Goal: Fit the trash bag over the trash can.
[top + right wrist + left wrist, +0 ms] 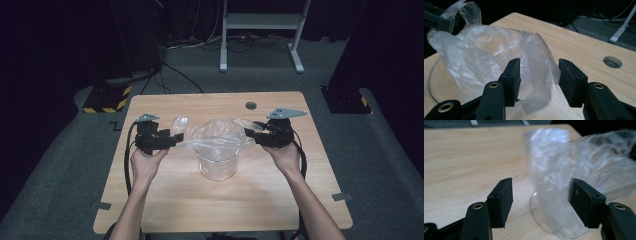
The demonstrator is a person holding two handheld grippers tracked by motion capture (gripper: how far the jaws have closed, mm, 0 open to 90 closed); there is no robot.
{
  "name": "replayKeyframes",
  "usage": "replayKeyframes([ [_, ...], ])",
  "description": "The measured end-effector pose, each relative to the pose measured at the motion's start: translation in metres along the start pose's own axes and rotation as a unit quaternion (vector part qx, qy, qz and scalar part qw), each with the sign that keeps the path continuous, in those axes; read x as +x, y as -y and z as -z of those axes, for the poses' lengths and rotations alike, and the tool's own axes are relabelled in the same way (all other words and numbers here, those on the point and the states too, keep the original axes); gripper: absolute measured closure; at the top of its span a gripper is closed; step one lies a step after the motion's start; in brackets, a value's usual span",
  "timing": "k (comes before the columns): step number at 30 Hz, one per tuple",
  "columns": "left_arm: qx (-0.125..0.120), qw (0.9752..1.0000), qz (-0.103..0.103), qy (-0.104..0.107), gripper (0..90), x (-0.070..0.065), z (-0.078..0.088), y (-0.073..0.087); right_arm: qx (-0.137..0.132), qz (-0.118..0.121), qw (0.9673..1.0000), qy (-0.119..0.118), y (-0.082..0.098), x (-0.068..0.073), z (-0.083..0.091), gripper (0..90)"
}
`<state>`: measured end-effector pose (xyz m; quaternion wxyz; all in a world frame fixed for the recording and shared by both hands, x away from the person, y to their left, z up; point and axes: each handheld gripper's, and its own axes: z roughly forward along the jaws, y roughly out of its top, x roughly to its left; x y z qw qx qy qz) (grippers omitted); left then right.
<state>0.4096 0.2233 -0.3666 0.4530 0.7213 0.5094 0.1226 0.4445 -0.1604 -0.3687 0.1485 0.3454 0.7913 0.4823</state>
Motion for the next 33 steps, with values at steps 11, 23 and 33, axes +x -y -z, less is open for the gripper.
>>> replayKeyframes([
  [11,-0.041,0.9969,-0.067,0.003,34.3,-0.019,-0.001,-0.032,-0.027,0.02,0.9994,0.014,-0.025,0.003,0.006,51.5],
  [23,0.049,0.9944,-0.076,0.054,41.8,-0.02,-0.05,-0.028,-0.043,0.051,0.9976,0.015,-0.052,0.014,0.016,53.7],
  [33,0.054,0.9939,-0.081,0.053,57.3,-0.021,-0.054,-0.025,0.048,0.115,0.9921,0.014,-0.058,0.036,-0.026,58.0],
])
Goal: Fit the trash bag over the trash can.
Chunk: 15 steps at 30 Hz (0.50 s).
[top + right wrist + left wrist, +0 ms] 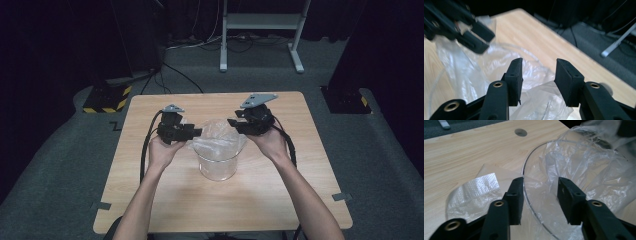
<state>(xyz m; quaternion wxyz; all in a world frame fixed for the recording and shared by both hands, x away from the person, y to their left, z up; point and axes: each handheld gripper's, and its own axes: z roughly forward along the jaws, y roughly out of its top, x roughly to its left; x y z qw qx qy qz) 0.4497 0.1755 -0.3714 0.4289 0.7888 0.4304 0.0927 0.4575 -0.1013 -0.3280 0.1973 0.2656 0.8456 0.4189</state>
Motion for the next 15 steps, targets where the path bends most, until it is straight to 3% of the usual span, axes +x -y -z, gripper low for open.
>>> replayKeyframes([
  [4,0.007,0.9997,-0.009,-0.021,67.6,-0.001,0.001,0.001,0.049,0.001,0.9987,0.012,0.008,-0.006,-0.019,65.1],
  [10,0.011,0.9986,-0.024,-0.045,78.7,-0.006,0.005,0.001,0.066,-0.005,0.9977,0.013,0.018,-0.013,-0.021,87.0],
  [15,-0.004,0.9985,-0.023,-0.049,81.2,-0.007,0.009,0.001,0.05,-0.005,0.9985,0.021,0.017,-0.014,-0.017,90.0],
])
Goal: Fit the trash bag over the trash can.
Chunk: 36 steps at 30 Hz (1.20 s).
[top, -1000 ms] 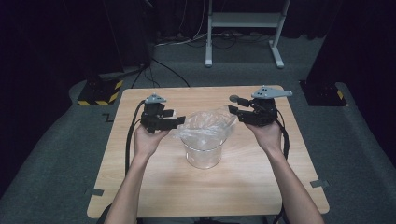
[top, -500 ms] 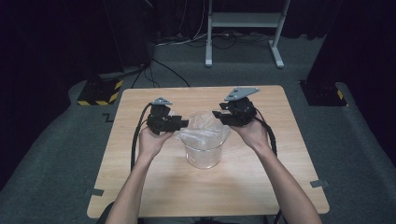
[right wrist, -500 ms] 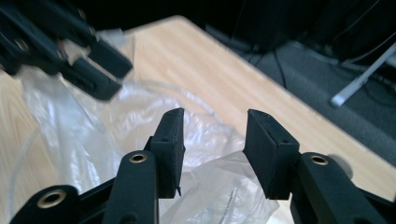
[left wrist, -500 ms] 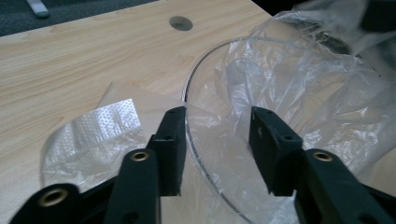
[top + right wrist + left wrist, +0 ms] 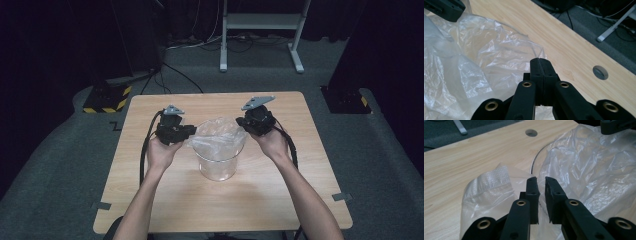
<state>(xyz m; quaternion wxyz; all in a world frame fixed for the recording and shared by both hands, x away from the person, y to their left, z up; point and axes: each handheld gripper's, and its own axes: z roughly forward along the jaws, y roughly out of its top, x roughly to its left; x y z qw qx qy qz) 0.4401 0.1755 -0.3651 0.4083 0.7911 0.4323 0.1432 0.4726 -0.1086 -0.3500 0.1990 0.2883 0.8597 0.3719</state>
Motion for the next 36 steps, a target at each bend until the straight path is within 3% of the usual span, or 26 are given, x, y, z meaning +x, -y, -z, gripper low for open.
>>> replayKeyframes([
  [3,-0.018,0.9998,0.004,-0.003,83.6,0.001,0.004,0.0,-0.009,-0.001,1.0,0.004,0.0,-0.001,0.002,90.0],
  [9,-0.046,0.9983,0.004,-0.036,86.5,0.005,0.005,0.0,-0.022,-0.012,0.9995,0.021,0.003,-0.007,-0.003,90.0],
  [12,-0.047,0.9982,0.02,-0.029,86.9,0.008,-0.002,0.002,-0.018,-0.025,0.9992,0.024,0.007,-0.012,-0.011,90.0],
  [19,-0.014,0.9974,0.07,0.002,86.9,0.024,-0.02,0.015,0.005,-0.049,0.9987,0.014,0.025,-0.021,-0.026,90.0],
  [25,0.002,0.9963,0.083,0.024,87.0,0.021,-0.019,0.028,0.018,-0.049,0.9986,0.006,0.043,-0.019,-0.026,90.0],
  [27,0.003,0.9963,0.081,0.026,86.0,0.02,-0.016,0.031,0.01,-0.063,0.9979,-0.008,0.051,-0.02,-0.023,90.0],
  [29,0.003,0.9964,0.081,0.025,81.3,0.019,-0.014,0.034,0.007,-0.067,0.9976,-0.011,0.054,-0.018,-0.02,89.7],
  [33,-0.013,0.9955,0.093,0.008,63.4,0.019,-0.009,0.036,-0.017,-0.079,0.9967,0.004,0.055,-0.017,-0.011,73.4],
  [36,-0.026,0.9958,0.085,-0.024,51.8,0.017,-0.001,0.035,-0.04,-0.089,0.9952,0.015,0.055,-0.017,-0.002,67.8],
])
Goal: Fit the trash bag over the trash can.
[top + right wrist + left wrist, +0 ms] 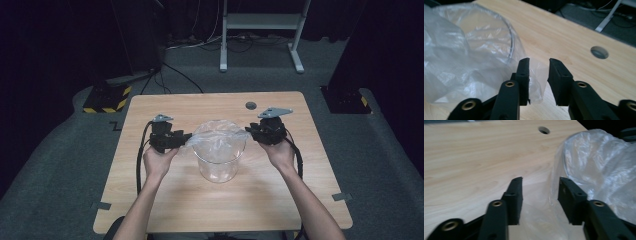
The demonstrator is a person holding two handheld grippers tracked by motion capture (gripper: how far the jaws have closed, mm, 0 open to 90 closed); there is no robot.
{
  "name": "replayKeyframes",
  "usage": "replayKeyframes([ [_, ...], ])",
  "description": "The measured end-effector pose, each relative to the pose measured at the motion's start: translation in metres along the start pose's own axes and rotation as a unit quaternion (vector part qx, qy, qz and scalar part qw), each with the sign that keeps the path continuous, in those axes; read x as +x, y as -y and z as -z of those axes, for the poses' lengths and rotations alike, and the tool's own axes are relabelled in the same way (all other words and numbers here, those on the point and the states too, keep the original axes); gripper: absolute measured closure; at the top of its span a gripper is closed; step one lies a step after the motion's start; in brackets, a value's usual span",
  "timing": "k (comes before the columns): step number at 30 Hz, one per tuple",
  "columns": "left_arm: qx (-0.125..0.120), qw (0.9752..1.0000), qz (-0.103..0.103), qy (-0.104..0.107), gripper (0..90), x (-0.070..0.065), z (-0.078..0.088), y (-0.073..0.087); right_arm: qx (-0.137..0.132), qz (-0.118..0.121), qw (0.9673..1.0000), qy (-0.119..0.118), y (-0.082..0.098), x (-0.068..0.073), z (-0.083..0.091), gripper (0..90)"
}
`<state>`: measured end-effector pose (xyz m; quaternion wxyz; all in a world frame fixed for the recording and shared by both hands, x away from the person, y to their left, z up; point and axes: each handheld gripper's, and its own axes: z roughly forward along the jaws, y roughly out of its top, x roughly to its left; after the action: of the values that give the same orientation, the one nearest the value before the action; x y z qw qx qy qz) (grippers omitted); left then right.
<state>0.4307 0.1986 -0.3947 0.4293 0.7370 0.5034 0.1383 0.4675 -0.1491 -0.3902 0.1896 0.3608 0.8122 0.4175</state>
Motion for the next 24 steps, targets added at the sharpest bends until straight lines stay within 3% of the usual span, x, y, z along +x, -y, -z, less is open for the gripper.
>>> replayKeyframes([
  [5,-0.03,0.9994,-0.016,0.008,44.3,-0.008,0.012,-0.001,-0.037,-0.007,0.9993,-0.001,-0.002,0.001,0.015,62.8],
  [10,-0.032,0.9985,-0.037,0.025,42.9,-0.018,0.019,0.003,-0.063,-0.008,0.9973,-0.036,-0.002,0.004,0.027,60.7],
  [17,-0.03,0.9973,-0.039,0.054,44.4,-0.024,0.025,0.007,-0.061,0.017,0.9963,-0.058,-0.001,0.018,0.036,61.3],
  [21,-0.014,0.9972,-0.05,0.054,48.4,-0.028,0.022,0.012,-0.047,0.023,0.9963,-0.069,0.004,0.022,0.035,73.3],
  [24,-0.014,0.9968,-0.059,0.052,59.8,-0.03,0.024,0.015,-0.044,0.032,0.9957,-0.075,0.009,0.022,0.036,87.0],
])
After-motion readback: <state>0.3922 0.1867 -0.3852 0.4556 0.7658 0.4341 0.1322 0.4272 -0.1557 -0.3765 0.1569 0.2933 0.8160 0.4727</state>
